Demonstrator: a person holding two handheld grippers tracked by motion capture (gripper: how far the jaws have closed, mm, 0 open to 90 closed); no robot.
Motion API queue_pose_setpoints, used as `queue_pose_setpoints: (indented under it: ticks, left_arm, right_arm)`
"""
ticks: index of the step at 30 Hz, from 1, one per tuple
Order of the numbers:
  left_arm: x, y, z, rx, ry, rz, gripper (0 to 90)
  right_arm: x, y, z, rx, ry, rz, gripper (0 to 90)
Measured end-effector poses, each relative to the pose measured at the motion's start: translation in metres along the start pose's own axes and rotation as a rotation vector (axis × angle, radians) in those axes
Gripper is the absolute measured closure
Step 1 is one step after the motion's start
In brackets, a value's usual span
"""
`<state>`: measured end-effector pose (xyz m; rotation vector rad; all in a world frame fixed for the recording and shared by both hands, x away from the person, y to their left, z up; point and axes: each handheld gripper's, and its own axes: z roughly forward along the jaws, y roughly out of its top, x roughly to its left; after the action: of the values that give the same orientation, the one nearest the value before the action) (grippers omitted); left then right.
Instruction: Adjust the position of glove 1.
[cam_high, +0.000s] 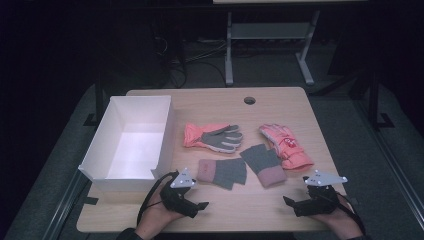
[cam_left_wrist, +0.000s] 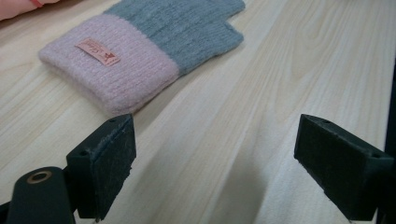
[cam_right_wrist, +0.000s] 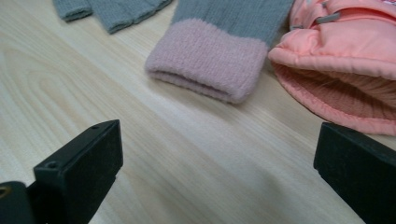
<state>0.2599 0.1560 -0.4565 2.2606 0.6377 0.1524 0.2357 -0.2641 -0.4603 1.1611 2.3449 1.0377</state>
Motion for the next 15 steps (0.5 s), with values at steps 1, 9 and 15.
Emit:
queue_pose_setpoints:
  ticks: [1, 9, 15]
  left_arm:
    - [0.0, 0.0, 0.0, -0.002, 0.0, -0.001, 12.7]
    - [0.002, 0.002, 0.0, 0.001, -0.027, -0.022, 19.8]
    - [0.002, 0.011, 0.0, -0.01, -0.033, -0.037, 34.6]
  right_arm:
    - [0.0, 0.0, 0.0, -0.001, 0.001, 0.003, 1.1]
    - [-0.001, 0.001, -0.002, -0.013, 0.011, 0.011, 1.0]
    - [0.001, 0.001, -0.002, -0.009, 0.017, 0.019, 1.1]
